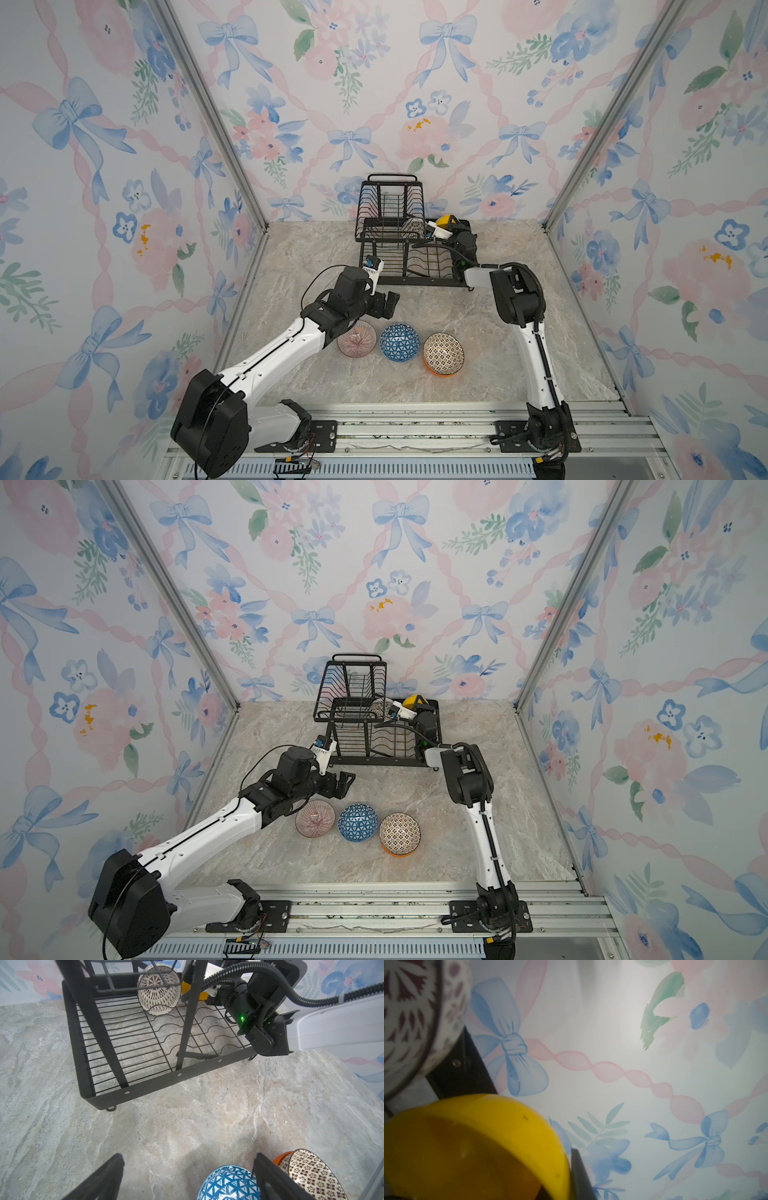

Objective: Load the bowls into the dish rack
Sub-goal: 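Lower the yellow bowl into a lower-tier wire slot with the right gripper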

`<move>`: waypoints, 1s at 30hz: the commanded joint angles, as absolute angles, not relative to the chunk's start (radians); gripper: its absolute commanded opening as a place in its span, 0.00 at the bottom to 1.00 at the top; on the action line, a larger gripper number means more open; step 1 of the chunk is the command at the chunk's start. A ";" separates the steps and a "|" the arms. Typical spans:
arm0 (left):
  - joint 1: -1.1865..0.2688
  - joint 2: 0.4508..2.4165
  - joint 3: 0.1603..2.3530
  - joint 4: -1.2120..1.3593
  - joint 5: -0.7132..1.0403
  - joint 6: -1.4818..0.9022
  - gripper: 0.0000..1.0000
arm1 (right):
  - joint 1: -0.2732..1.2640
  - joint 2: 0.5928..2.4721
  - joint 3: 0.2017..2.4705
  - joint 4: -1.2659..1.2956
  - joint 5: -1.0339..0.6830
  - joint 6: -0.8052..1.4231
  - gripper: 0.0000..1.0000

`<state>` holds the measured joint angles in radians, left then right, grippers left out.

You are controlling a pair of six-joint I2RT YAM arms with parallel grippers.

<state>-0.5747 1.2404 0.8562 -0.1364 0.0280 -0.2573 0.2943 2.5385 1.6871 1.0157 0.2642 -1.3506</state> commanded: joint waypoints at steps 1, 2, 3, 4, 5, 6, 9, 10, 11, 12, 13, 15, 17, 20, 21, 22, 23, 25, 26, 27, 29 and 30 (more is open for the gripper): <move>-0.568 1.254 0.854 -0.129 0.044 -0.230 0.98 | 0.289 2.534 1.683 0.976 0.251 -1.331 0.12; -0.567 1.255 0.856 -0.128 0.044 -0.229 0.98 | 0.290 2.534 1.683 0.976 0.251 -1.330 0.11; -0.568 1.254 0.856 -0.128 0.046 -0.229 0.98 | 0.290 2.533 1.684 0.976 0.251 -1.331 0.11; -0.568 1.253 0.856 -0.128 0.046 -0.229 0.98 | 0.290 2.533 1.683 0.979 0.251 -1.330 0.11; -0.567 1.253 0.855 -0.127 0.046 -0.229 0.98 | 0.290 2.533 1.683 0.979 0.251 -1.332 0.10; -0.568 1.250 0.854 -0.128 0.046 -0.229 0.98 | 0.290 2.530 1.684 0.979 0.252 -1.332 0.08; -0.566 1.246 0.851 -0.127 0.044 -0.229 0.98 | 0.290 2.527 1.684 0.978 0.251 -1.329 0.07; -0.566 1.244 0.850 -0.127 0.043 -0.229 0.98 | 0.290 2.526 1.682 0.977 0.251 -1.328 0.06; -0.566 1.244 0.849 -0.128 0.043 -0.229 0.98 | 0.290 2.525 1.683 0.974 0.250 -1.326 0.05; -0.566 1.244 0.848 -0.128 0.043 -0.229 0.98 | 0.289 2.522 1.679 0.967 0.245 -1.322 0.05; -0.566 1.244 0.846 -0.128 0.043 -0.230 0.98 | 0.288 2.518 1.673 0.961 0.240 -1.321 0.02; -0.566 1.241 0.842 -0.127 0.044 -0.232 0.98 | 0.288 2.511 1.663 0.956 0.231 -1.317 0.00; -0.566 1.235 0.839 -0.128 0.043 -0.233 0.98 | 0.287 2.505 1.656 0.947 0.229 -1.312 0.00; -0.566 1.226 0.837 -0.127 0.041 -0.232 0.98 | 0.284 2.493 1.648 0.937 0.219 -1.306 0.00; -0.566 1.224 0.836 -0.128 0.040 -0.231 0.98 | 0.283 2.492 1.645 0.932 0.217 -1.306 0.00; -0.567 1.222 0.835 -0.128 0.040 -0.232 0.98 | 0.282 2.489 1.642 0.927 0.215 -1.305 0.00; -0.566 1.221 0.833 -0.128 0.039 -0.232 0.98 | 0.282 2.485 1.641 0.923 0.215 -1.303 0.00; -0.566 1.219 0.832 -0.128 0.038 -0.233 0.98 | 0.282 2.478 1.639 0.904 0.212 -1.297 0.00; -0.567 1.219 0.830 -0.128 0.038 -0.234 0.98 | 0.282 2.473 1.637 0.895 0.211 -1.295 0.00; -0.566 1.219 0.829 -0.128 0.038 -0.233 0.98 | 0.282 2.470 1.636 0.890 0.208 -1.291 0.00; -0.566 1.218 0.828 -0.127 0.038 -0.233 0.98 | 0.282 2.465 1.632 0.875 0.205 -1.286 0.00; -0.566 1.216 0.827 -0.128 0.037 -0.233 0.98 | 0.281 2.462 1.627 0.871 0.204 -1.284 0.00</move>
